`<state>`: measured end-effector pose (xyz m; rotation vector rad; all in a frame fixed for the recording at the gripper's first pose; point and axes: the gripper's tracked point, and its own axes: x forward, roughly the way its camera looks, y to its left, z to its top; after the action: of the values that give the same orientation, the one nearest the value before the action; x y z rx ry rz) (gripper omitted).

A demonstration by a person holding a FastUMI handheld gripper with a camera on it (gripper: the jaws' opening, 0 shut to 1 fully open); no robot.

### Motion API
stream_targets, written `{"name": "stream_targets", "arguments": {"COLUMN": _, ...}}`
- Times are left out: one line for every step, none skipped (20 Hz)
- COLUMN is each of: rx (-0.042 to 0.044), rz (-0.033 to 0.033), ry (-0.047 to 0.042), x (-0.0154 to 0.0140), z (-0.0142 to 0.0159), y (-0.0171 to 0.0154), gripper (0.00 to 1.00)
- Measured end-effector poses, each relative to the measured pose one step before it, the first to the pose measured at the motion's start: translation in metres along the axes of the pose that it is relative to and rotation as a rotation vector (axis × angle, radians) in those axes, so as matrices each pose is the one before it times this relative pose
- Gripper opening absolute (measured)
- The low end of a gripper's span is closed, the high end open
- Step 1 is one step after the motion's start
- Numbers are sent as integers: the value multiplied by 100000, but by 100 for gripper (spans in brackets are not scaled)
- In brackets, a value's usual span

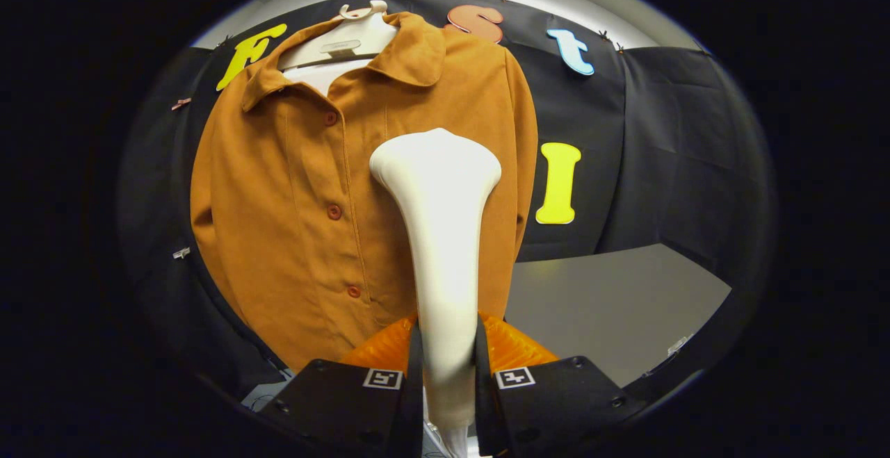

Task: Iron the clothes twice with a garment steamer, once on the left side and once on the right side.

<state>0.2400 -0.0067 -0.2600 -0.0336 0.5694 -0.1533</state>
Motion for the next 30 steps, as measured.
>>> {"name": "stream_targets", "arguments": {"rx": 137, "rz": 167, "ry": 1569, "x": 140, "z": -620, "y": 4, "gripper": 34}}
{"name": "stream_targets", "arguments": {"rx": 101, "rz": 159, "ry": 1786, "x": 217, "z": -736, "y": 87, "gripper": 34}}
{"name": "stream_targets", "arguments": {"rx": 159, "rz": 78, "ry": 2040, "x": 194, "z": -853, "y": 17, "gripper": 34}}
{"name": "stream_targets", "arguments": {"rx": 208, "rz": 61, "ry": 2251, "x": 135, "z": -954, "y": 62, "gripper": 34}}
{"name": "stream_targets", "arguments": {"rx": 404, "rz": 18, "ry": 2092, "x": 189, "z": -767, "y": -40, "gripper": 34}}
{"name": "stream_targets", "arguments": {"rx": 412, "rz": 7, "ry": 2024, "x": 135, "z": -703, "y": -4, "gripper": 34}}
{"name": "stream_targets", "arguments": {"rx": 425, "rz": -27, "ry": 1717, "x": 172, "z": -652, "y": -30, "gripper": 34}}
{"name": "stream_targets", "arguments": {"rx": 380, "rz": 18, "ry": 1726, "x": 249, "z": -750, "y": 10, "gripper": 33}}
{"name": "stream_targets", "arguments": {"rx": 324, "rz": 107, "ry": 1648, "x": 145, "z": -642, "y": 30, "gripper": 34}}
{"name": "stream_targets", "arguments": {"rx": 289, "rz": 38, "ry": 1531, "x": 33, "z": -656, "y": -10, "gripper": 34}}
{"name": "stream_targets", "arguments": {"rx": 297, "rz": -128, "ry": 1511, "x": 116, "z": -649, "y": -26, "gripper": 34}}
{"name": "stream_targets", "arguments": {"rx": 283, "rz": -226, "ry": 1642, "x": 30, "z": -626, "y": -27, "gripper": 33}}
{"name": "stream_targets", "arguments": {"rx": 282, "rz": -263, "ry": 1734, "x": 165, "z": -697, "y": -147, "gripper": 34}}
{"name": "stream_targets", "arguments": {"rx": 254, "rz": -176, "ry": 1970, "x": 102, "z": -599, "y": -100, "gripper": 34}}
{"name": "stream_targets", "arguments": {"rx": 88, "rz": -114, "ry": 2072, "x": -55, "z": -783, "y": -70, "gripper": 34}}
{"name": "stream_targets", "arguments": {"rx": 130, "rz": -269, "ry": 1631, "x": -50, "z": -780, "y": -140, "gripper": 34}}
{"name": "stream_targets", "arguments": {"rx": -15, "rz": -455, "ry": 1382, "x": -153, "z": -655, "y": -183, "gripper": 34}}
{"name": "stream_targets", "arguments": {"rx": 166, "rz": -463, "ry": 1064, "x": -255, "z": -436, "y": -118, "gripper": 34}}
{"name": "stream_targets", "arguments": {"rx": 546, "rz": -432, "ry": 353, "x": -261, "z": -242, "y": -225, "gripper": 34}}
{"name": "stream_targets", "arguments": {"rx": 680, "rz": -495, "ry": -516, "x": -333, "z": 52, "y": -264, "gripper": 34}}
{"name": "stream_targets", "arguments": {"rx": 536, "rz": -651, "ry": -1465, "x": -551, "z": 436, "y": -203, "gripper": 34}}
{"name": "stream_targets", "arguments": {"rx": 318, "rz": -314, "ry": -2334, "x": -684, "z": 755, "y": -166, "gripper": 34}}
{"name": "stream_targets", "arguments": {"rx": 308, "rz": 281, "ry": -3334, "x": -851, "z": 1091, "y": 36, "gripper": 34}}
{"name": "stream_targets", "arguments": {"rx": 13, "rz": 244, "ry": -4397, "x": -789, "z": 1269, "y": 53, "gripper": 34}}
{"name": "stream_targets", "arguments": {"rx": -544, "rz": 30, "ry": -4959, "x": -729, "z": 1564, "y": 120, "gripper": 34}}
{"name": "stream_targets", "arguments": {"rx": -681, "rz": 401, "ry": -4826, "x": -726, "z": 1434, "y": 292, "gripper": 34}}
{"name": "stream_targets", "arguments": {"rx": -605, "rz": 651, "ry": -3855, "x": -708, "z": 1379, "y": 376, "gripper": 34}}
{"name": "stream_targets", "arguments": {"rx": -648, "rz": 527, "ry": -3712, "x": -580, "z": 1265, "y": 417, "gripper": 33}}
{"name": "stream_targets", "arguments": {"rx": -594, "rz": 659, "ry": -3722, "x": -585, "z": 1339, "y": 438, "gripper": 34}}
{"name": "stream_targets", "arguments": {"rx": -453, "rz": 1035, "ry": -3440, "x": -481, "z": 1208, "y": 587, "gripper": 33}}
